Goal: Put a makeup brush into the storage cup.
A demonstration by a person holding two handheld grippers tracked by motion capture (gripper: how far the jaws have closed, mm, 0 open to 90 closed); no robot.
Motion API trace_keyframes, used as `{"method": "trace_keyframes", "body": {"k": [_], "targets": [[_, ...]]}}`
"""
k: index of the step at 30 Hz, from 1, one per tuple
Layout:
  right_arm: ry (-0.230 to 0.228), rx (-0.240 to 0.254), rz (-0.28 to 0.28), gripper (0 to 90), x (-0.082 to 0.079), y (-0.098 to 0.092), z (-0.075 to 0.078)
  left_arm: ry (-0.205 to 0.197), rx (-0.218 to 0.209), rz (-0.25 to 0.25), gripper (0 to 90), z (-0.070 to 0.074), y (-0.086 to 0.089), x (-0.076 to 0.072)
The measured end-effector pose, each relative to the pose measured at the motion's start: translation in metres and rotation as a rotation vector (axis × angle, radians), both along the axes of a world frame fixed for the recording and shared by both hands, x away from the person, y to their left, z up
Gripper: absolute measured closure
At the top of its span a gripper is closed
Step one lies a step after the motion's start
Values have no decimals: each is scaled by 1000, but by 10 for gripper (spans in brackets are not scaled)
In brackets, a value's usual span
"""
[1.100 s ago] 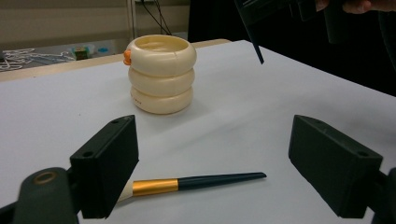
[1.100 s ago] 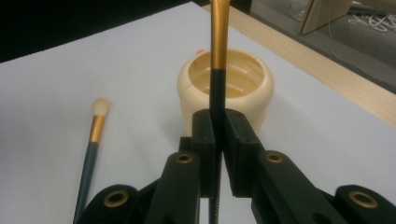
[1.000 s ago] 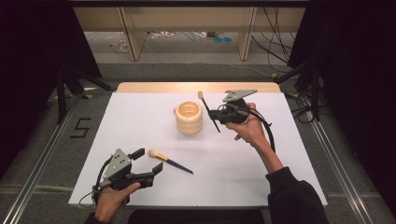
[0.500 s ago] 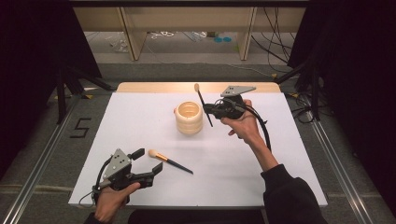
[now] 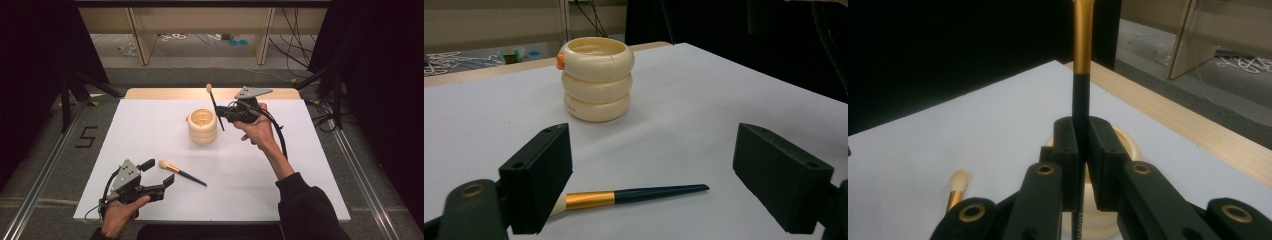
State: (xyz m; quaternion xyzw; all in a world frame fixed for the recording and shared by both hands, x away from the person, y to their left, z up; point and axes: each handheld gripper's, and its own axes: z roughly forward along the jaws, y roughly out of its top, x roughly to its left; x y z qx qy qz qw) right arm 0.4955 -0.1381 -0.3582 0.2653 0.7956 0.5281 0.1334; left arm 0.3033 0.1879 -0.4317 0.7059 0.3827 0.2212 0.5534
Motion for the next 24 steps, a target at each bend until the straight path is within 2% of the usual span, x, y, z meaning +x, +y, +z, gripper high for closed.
{"method": "trace_keyframes", "body": {"k": [2,3,4,8,10,12,14,23,24], "targets": [[0,13,7,834,1,2,2,-9,-6,-4,157,0,0,1],[-5,16,5,834,2,3,2,19,-18,-11,157,0,-2,-1],[-4,13,6,834,2,3,3,10,-9,-8,157,0,-1,-1],[-14,28,7,834,4,6,6,18,-19,-6,157,0,-1,-1],[-24,26,2,834,5,8,7,11,-9,-3,157,0,-1,-1],[-26,29,6,834,6,9,8,10,-25,-2,157,-1,-1,0],[-23,34,4,834,7,11,7,6,-3,-2,157,0,0,0],[-25,51,-6,834,13,17,3,-6,-8,-9,157,0,0,1],[-21,60,-5,834,14,17,2,-15,7,-7,157,0,0,1]]}}
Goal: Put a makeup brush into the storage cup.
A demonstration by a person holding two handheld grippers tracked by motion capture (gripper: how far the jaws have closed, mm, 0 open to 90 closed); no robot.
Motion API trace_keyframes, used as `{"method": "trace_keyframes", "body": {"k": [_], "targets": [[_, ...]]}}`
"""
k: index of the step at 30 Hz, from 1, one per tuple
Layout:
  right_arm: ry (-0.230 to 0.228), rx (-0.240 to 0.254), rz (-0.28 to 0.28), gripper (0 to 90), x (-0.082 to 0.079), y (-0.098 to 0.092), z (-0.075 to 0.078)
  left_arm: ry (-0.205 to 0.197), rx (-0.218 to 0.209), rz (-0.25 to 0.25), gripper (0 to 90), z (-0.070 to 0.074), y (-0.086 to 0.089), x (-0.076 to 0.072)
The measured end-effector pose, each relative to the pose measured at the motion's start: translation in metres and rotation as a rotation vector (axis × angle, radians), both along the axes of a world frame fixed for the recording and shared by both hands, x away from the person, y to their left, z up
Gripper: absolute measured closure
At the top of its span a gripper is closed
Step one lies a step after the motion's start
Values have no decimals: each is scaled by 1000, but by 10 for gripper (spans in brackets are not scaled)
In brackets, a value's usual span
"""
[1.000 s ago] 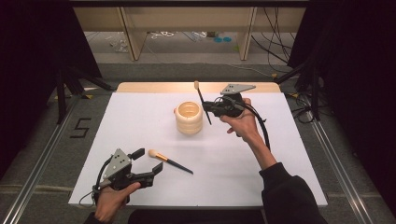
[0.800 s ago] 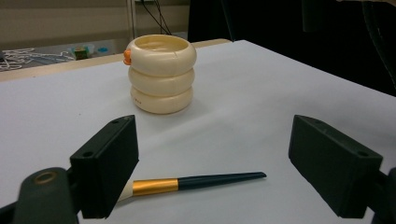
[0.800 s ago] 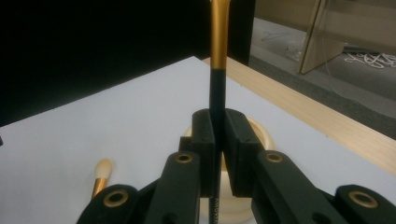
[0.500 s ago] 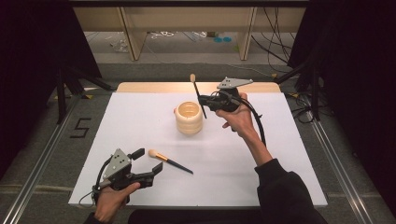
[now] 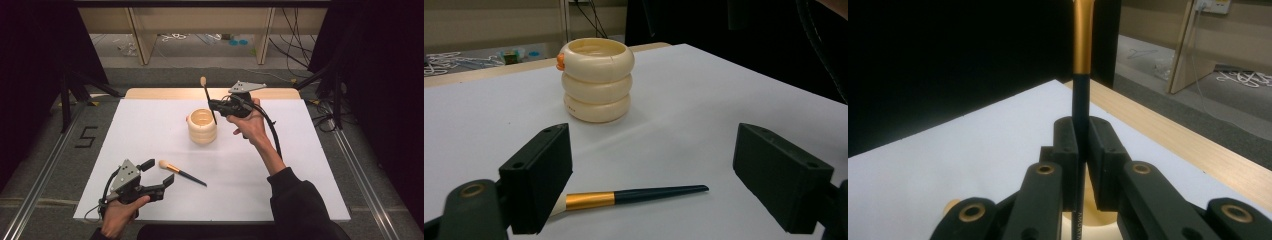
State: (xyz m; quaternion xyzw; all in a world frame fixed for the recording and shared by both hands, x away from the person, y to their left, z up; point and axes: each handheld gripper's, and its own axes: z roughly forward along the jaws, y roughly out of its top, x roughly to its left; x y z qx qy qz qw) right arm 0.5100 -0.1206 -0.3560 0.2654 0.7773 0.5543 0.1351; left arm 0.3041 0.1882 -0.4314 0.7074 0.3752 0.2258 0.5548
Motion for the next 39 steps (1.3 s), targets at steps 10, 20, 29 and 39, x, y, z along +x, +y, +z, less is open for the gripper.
{"method": "trace_keyframes", "body": {"k": [10,20,29,39], "targets": [[6,23,-12,834,10,9,-5,9,-16,11,157,-1,0,0],[-2,45,-8,834,19,22,-11,25,-20,13,157,-1,-1,-1],[7,60,-31,834,29,23,-19,30,-25,17,157,-1,-1,-1],[6,81,-44,834,34,26,-26,18,-11,5,157,-1,0,0]]}}
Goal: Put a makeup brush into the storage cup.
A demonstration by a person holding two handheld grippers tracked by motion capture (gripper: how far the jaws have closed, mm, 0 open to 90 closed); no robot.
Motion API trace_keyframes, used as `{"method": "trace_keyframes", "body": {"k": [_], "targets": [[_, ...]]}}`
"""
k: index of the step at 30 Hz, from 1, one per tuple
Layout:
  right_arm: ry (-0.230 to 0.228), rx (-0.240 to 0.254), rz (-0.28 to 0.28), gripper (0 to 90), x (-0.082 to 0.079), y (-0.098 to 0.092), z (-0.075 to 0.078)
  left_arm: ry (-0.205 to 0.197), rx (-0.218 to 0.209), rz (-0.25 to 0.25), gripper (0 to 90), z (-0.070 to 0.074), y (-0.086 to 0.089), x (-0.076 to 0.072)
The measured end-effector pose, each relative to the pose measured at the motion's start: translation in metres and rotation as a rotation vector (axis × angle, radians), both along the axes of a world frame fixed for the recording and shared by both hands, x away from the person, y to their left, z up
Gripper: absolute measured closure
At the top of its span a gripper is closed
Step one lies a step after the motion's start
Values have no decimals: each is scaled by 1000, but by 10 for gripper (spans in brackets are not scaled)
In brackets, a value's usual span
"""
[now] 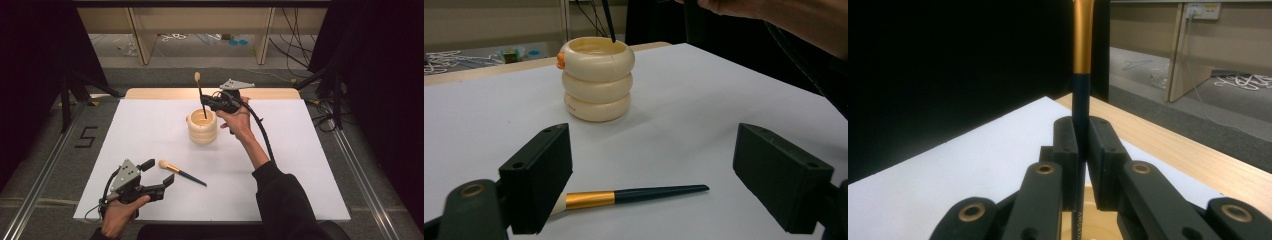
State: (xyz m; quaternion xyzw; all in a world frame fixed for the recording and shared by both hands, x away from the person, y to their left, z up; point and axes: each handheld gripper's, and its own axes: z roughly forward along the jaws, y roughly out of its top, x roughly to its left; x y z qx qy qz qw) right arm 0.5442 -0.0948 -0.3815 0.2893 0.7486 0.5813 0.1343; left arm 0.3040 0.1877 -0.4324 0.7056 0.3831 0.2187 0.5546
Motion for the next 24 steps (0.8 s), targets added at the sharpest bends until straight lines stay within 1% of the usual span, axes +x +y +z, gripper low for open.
{"method": "trace_keyframes", "body": {"k": [3,8,15,16,18,24], "targets": [[-1,5,6,833,2,2,-3,-1,-2,-3,157,0,0,0],[6,-3,4,834,1,6,-7,1,-5,2,157,0,0,-1],[3,-12,11,833,1,10,-15,0,-6,3,157,0,1,-1],[13,-18,11,833,1,10,-15,1,-5,2,157,0,1,-1],[11,-11,10,833,1,11,-17,1,-3,2,157,0,1,-1],[14,-27,9,833,1,14,-21,0,-2,2,157,0,1,-1]]}}
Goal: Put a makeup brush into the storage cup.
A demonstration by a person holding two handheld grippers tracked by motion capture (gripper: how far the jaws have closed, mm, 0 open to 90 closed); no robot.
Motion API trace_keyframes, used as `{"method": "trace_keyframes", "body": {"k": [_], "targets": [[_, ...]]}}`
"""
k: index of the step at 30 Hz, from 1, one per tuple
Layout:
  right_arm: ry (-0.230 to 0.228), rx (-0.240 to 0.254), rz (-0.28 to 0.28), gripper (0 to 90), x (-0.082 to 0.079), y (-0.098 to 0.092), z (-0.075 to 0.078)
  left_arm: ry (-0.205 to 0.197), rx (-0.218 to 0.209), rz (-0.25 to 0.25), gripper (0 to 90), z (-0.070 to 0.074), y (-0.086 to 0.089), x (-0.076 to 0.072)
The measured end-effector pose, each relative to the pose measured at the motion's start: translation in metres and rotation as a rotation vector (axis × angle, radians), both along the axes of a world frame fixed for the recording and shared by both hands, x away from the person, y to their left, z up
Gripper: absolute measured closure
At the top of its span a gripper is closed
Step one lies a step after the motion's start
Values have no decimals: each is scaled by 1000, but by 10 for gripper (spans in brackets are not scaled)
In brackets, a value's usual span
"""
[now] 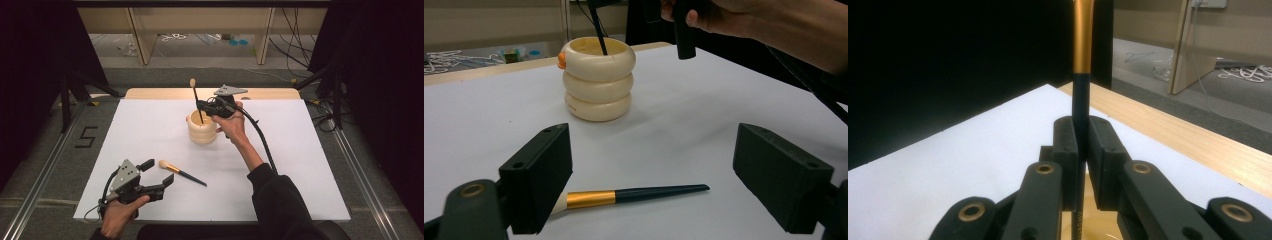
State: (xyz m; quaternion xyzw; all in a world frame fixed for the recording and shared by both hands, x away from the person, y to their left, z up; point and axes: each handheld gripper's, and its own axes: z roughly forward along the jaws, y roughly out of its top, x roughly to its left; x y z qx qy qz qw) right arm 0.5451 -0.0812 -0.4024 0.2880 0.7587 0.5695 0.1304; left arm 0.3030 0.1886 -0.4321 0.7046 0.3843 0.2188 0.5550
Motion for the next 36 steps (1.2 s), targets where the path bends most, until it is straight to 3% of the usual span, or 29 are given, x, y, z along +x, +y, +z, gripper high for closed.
{"method": "trace_keyframes", "body": {"k": [27,29,32,36], "targets": [[27,-28,-23,821,-1,3,-24,4,0,0,157,0,0,0],[34,-28,-10,777,-1,3,-24,3,0,0,157,0,0,0],[29,-53,-34,684,-2,3,-23,3,0,0,157,0,0,0],[37,-48,-68,551,-3,1,-19,1,5,-1,157,0,1,0]]}}
